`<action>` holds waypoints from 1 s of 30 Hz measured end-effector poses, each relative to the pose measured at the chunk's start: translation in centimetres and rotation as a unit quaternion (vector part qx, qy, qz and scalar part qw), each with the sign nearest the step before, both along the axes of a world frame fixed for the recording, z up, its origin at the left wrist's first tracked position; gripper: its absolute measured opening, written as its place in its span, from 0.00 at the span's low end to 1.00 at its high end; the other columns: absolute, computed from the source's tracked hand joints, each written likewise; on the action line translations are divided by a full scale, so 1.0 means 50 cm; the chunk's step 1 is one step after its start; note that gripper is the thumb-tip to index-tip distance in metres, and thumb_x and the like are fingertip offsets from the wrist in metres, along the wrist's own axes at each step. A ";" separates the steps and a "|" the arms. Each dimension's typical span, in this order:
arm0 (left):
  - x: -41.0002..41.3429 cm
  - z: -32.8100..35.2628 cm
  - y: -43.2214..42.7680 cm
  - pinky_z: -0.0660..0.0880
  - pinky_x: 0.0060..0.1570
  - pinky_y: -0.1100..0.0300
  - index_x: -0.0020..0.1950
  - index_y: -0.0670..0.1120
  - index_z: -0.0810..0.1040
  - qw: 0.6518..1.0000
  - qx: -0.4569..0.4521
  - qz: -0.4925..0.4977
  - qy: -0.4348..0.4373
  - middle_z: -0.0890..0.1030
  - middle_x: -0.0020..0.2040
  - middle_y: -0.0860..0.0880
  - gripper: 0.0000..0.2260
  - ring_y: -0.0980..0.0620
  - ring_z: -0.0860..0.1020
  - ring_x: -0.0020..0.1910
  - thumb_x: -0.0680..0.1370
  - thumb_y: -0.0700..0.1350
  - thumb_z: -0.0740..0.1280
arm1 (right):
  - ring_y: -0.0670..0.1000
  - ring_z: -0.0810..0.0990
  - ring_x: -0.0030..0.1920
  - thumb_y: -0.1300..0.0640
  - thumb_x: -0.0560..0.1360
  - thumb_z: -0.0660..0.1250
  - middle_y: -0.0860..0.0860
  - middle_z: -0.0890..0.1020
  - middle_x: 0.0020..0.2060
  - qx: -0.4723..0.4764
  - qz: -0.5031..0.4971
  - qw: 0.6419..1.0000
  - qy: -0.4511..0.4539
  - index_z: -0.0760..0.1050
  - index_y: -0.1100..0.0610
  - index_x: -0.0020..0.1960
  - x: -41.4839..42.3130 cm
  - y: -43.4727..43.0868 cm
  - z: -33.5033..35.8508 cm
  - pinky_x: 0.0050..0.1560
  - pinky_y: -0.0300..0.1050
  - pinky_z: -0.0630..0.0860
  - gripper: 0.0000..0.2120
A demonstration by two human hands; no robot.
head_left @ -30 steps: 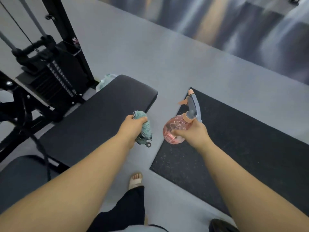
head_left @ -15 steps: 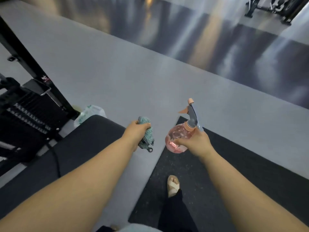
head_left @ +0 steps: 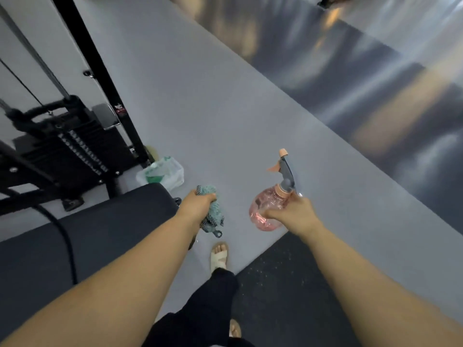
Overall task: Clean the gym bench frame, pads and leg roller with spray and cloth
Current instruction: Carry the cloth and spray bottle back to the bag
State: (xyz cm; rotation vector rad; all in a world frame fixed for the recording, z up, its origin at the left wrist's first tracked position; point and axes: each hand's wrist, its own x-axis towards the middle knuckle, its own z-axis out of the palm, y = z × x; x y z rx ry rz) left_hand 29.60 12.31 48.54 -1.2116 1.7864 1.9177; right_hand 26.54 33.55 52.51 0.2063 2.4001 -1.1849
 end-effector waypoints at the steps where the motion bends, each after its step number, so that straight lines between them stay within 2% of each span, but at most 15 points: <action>1: -0.024 -0.014 -0.018 0.78 0.50 0.41 0.59 0.44 0.73 1.000 0.000 0.010 -0.005 0.80 0.53 0.41 0.22 0.39 0.80 0.49 0.68 0.49 0.69 | 0.47 0.77 0.37 0.59 0.64 0.76 0.49 0.78 0.37 0.001 0.015 1.000 -0.003 0.75 0.56 0.45 -0.031 -0.014 -0.004 0.34 0.35 0.73 0.13; 3: -0.085 -0.052 -0.059 0.78 0.51 0.41 0.55 0.44 0.75 0.998 0.005 0.054 -0.010 0.81 0.52 0.40 0.19 0.39 0.80 0.49 0.66 0.49 0.69 | 0.45 0.77 0.38 0.60 0.65 0.76 0.49 0.78 0.38 0.004 0.059 0.998 0.001 0.75 0.56 0.46 -0.118 -0.057 -0.018 0.32 0.31 0.72 0.14; 5: -0.139 -0.071 -0.094 0.77 0.52 0.41 0.53 0.44 0.75 0.994 0.008 0.109 -0.009 0.81 0.52 0.40 0.11 0.39 0.80 0.50 0.72 0.46 0.67 | 0.43 0.77 0.38 0.59 0.65 0.76 0.48 0.78 0.39 0.016 0.099 0.995 0.005 0.75 0.54 0.46 -0.204 -0.109 -0.031 0.35 0.32 0.73 0.14; 6: -0.164 -0.080 -0.111 0.77 0.53 0.42 0.54 0.44 0.74 0.991 0.011 0.135 -0.013 0.81 0.52 0.40 0.10 0.39 0.79 0.50 0.74 0.45 0.66 | 0.40 0.76 0.36 0.60 0.65 0.75 0.47 0.78 0.38 0.018 0.116 0.993 0.005 0.74 0.53 0.44 -0.245 -0.133 -0.036 0.35 0.32 0.73 0.12; 9: -0.234 -0.089 -0.159 0.77 0.54 0.43 0.56 0.42 0.73 0.980 0.020 0.198 -0.033 0.80 0.53 0.39 0.11 0.39 0.79 0.51 0.75 0.44 0.66 | 0.35 0.75 0.30 0.63 0.67 0.74 0.42 0.76 0.34 0.014 0.182 0.983 -0.004 0.72 0.49 0.38 -0.363 -0.215 -0.042 0.28 0.25 0.68 0.13; 12: -0.289 -0.088 -0.206 0.77 0.54 0.43 0.54 0.42 0.72 0.966 0.019 0.254 -0.043 0.79 0.53 0.40 0.10 0.39 0.78 0.52 0.76 0.44 0.66 | 0.38 0.73 0.34 0.59 0.67 0.75 0.43 0.74 0.35 0.032 0.251 0.967 -0.004 0.73 0.51 0.45 -0.463 -0.293 -0.051 0.28 0.26 0.68 0.13; 15: -0.330 -0.094 -0.255 0.78 0.51 0.41 0.57 0.41 0.72 0.949 0.027 0.312 -0.048 0.79 0.53 0.41 0.14 0.39 0.79 0.51 0.75 0.45 0.67 | 0.35 0.73 0.33 0.60 0.66 0.76 0.40 0.74 0.34 0.035 0.317 0.948 0.001 0.73 0.49 0.42 -0.553 -0.371 -0.066 0.29 0.24 0.67 0.13; 17: -0.349 -0.101 -0.280 0.78 0.49 0.41 0.58 0.43 0.72 0.934 0.035 0.352 -0.055 0.79 0.53 0.40 0.14 0.39 0.79 0.50 0.75 0.46 0.67 | 0.36 0.73 0.34 0.58 0.65 0.77 0.42 0.76 0.36 0.044 0.357 0.933 -0.002 0.76 0.51 0.46 -0.604 -0.419 -0.085 0.28 0.23 0.66 0.14; 20: -0.380 -0.129 -0.313 0.77 0.52 0.41 0.59 0.43 0.71 0.895 0.035 0.440 -0.064 0.79 0.55 0.40 0.16 0.39 0.78 0.52 0.74 0.48 0.68 | 0.38 0.74 0.37 0.54 0.63 0.78 0.45 0.77 0.39 0.065 0.418 0.906 -0.012 0.75 0.55 0.53 -0.692 -0.502 -0.131 0.27 0.27 0.66 0.21; 23: -0.416 -0.160 -0.325 0.75 0.56 0.43 0.68 0.43 0.69 0.853 0.040 0.515 -0.080 0.78 0.59 0.41 0.29 0.39 0.78 0.55 0.69 0.51 0.71 | 0.42 0.77 0.41 0.51 0.61 0.79 0.44 0.78 0.41 0.079 0.483 0.872 -0.023 0.75 0.53 0.52 -0.771 -0.569 -0.170 0.33 0.30 0.68 0.23; 26: -0.458 -0.179 -0.306 0.75 0.58 0.47 0.66 0.43 0.70 0.804 0.034 0.585 -0.104 0.78 0.55 0.43 0.22 0.41 0.78 0.54 0.75 0.50 0.68 | 0.49 0.78 0.45 0.52 0.61 0.78 0.43 0.76 0.40 0.092 0.559 0.824 -0.017 0.75 0.53 0.52 -0.835 -0.636 -0.199 0.38 0.37 0.69 0.22; 30: -0.516 -0.234 -0.267 0.73 0.60 0.48 0.69 0.43 0.68 0.758 0.060 0.637 -0.123 0.76 0.61 0.43 0.23 0.42 0.77 0.57 0.77 0.49 0.67 | 0.42 0.73 0.36 0.58 0.66 0.76 0.41 0.72 0.37 0.082 0.618 0.782 -0.025 0.72 0.54 0.52 -0.888 -0.710 -0.231 0.32 0.31 0.67 0.19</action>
